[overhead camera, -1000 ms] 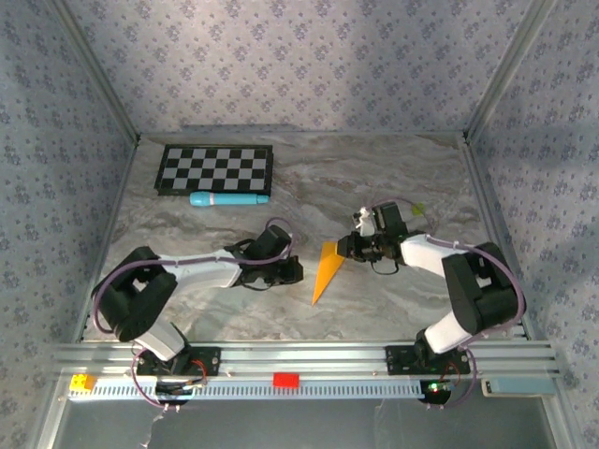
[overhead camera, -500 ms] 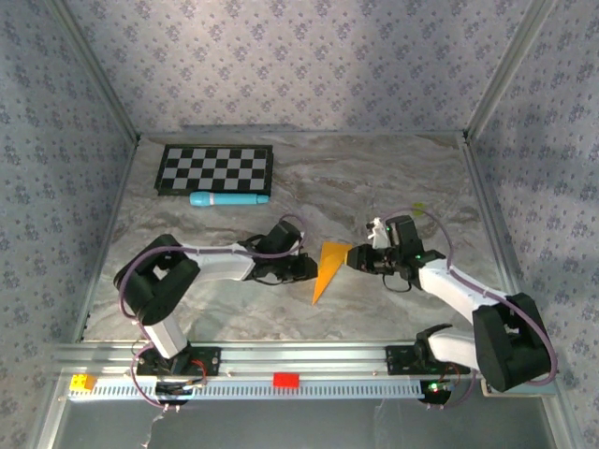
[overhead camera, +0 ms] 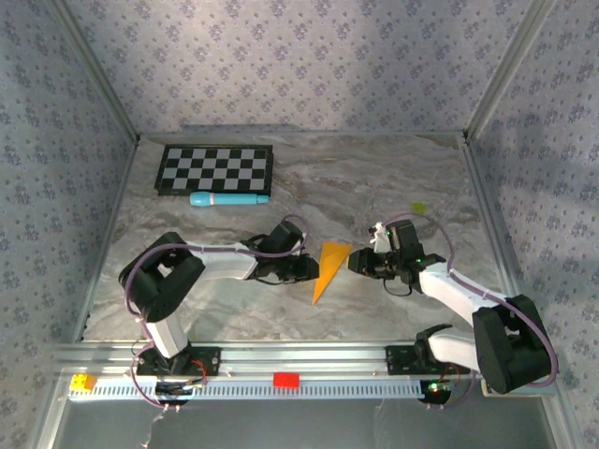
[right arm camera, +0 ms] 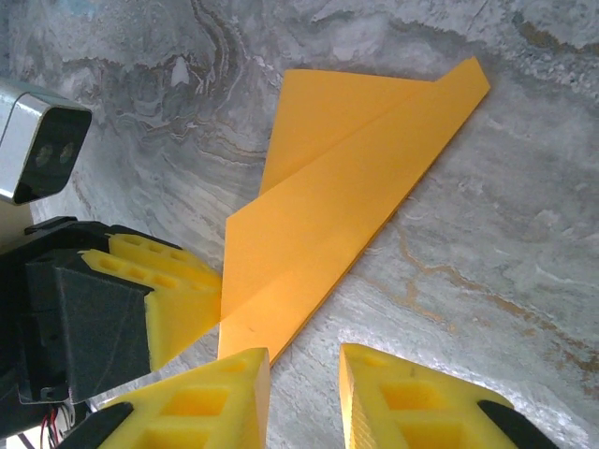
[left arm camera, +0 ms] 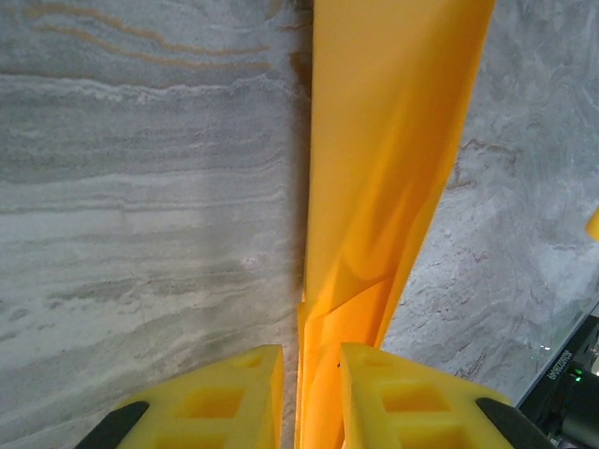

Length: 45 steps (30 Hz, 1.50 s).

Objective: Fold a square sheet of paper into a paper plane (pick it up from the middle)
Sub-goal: Move the paper plane to the center of the table.

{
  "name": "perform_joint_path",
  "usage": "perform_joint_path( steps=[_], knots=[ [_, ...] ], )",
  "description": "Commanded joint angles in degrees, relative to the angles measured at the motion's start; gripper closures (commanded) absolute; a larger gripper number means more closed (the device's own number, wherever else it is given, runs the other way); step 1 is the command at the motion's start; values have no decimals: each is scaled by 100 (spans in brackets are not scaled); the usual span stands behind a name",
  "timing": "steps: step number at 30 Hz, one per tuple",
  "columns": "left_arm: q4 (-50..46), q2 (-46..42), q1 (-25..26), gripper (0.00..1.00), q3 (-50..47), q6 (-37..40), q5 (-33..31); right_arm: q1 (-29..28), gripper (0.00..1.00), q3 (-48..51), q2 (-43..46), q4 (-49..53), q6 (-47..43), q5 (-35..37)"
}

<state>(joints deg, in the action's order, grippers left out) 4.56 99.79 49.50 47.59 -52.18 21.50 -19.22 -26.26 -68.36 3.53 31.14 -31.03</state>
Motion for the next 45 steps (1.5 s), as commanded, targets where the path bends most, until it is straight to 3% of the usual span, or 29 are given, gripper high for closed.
perform_joint_path(
  steps=[1,45],
  knots=[
    [49,132,-27,77,149,24,114,17,73,52,-16,-42,111,55],
    [982,549,-14,84,193,-194,726,-594,78,-185,-1451,-679,235,-131]
  ],
)
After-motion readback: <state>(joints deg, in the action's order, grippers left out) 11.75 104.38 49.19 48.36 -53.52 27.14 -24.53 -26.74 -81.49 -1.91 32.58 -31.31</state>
